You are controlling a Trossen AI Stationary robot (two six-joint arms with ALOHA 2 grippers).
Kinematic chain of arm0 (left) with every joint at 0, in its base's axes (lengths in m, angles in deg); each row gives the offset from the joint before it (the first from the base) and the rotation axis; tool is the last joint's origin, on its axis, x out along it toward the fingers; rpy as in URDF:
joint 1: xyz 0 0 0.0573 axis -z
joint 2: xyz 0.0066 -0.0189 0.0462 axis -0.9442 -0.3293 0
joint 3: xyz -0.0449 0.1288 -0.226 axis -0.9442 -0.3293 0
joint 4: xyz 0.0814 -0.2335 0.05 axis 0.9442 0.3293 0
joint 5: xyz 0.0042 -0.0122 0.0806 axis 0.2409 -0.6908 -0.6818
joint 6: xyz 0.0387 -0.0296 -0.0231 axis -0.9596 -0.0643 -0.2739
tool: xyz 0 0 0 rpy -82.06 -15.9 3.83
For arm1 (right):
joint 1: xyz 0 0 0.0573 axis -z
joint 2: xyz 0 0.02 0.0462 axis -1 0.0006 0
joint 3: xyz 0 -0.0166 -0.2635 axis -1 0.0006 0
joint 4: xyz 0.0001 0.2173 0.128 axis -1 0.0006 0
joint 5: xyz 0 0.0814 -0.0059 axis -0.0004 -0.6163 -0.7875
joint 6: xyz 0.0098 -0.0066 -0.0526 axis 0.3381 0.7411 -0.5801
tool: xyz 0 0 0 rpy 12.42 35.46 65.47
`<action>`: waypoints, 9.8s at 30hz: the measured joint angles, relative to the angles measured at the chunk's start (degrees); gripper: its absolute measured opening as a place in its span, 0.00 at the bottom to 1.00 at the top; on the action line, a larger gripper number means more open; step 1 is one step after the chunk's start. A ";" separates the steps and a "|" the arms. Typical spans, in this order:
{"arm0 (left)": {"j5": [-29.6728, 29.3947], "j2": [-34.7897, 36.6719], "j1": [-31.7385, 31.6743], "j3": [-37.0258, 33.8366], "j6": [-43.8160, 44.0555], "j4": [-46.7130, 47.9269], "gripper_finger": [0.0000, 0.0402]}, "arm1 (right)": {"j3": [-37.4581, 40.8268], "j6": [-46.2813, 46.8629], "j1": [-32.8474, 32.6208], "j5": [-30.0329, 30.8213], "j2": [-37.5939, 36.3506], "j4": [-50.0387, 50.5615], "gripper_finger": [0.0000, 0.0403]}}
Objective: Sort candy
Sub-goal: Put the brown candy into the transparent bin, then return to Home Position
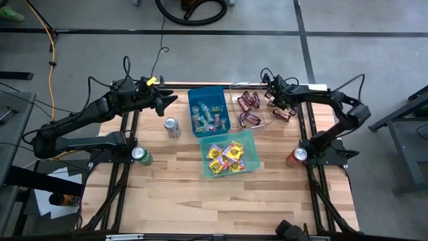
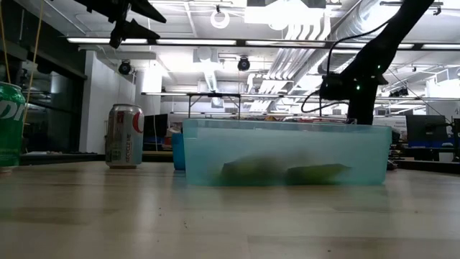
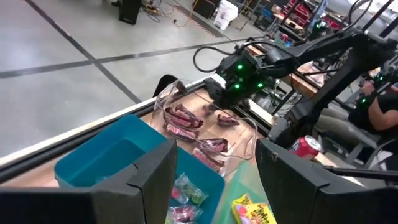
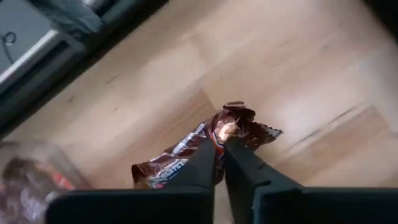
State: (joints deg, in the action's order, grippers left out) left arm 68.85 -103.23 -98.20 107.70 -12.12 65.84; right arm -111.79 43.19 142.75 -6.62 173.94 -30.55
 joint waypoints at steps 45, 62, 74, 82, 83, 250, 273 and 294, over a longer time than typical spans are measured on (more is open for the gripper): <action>7.82 -9.17 1.77 -0.02 -1.18 -26.76 0.51 | -0.19 -44.92 -25.75 -11.64 -24.88 -16.22 0.00; 7.74 -9.11 1.77 -0.02 -1.21 -26.61 0.51 | -0.19 -43.76 -25.99 -7.17 -13.01 -5.86 0.25; 7.39 -9.11 1.75 -0.02 -1.23 -26.58 0.51 | -18.61 -41.55 -21.27 -1.93 -15.14 14.64 0.57; 7.37 -9.11 1.75 -0.02 -1.28 -24.81 0.51 | -23.91 -29.63 -15.87 7.86 -15.62 29.75 0.57; 7.34 -9.11 1.74 -0.02 -1.29 -24.10 0.51 | -22.95 -27.56 -15.63 7.85 -15.81 31.17 0.57; -4.22 34.49 19.18 -45.81 7.19 -43.53 0.00 | -15.23 -53.44 -46.15 -30.27 -29.99 -18.82 0.00; -2.58 34.45 19.26 -45.81 7.73 -42.86 0.00 | 28.43 -54.29 -58.38 -20.06 -63.64 -44.19 0.00; -2.81 40.14 19.23 -45.77 7.73 -28.87 0.00 | 41.54 -62.89 -56.56 -22.16 -77.38 -41.63 0.00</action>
State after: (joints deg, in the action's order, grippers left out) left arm 66.05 -63.09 -78.96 61.94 -4.39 36.97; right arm -70.25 -19.70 86.20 -28.77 96.56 -72.18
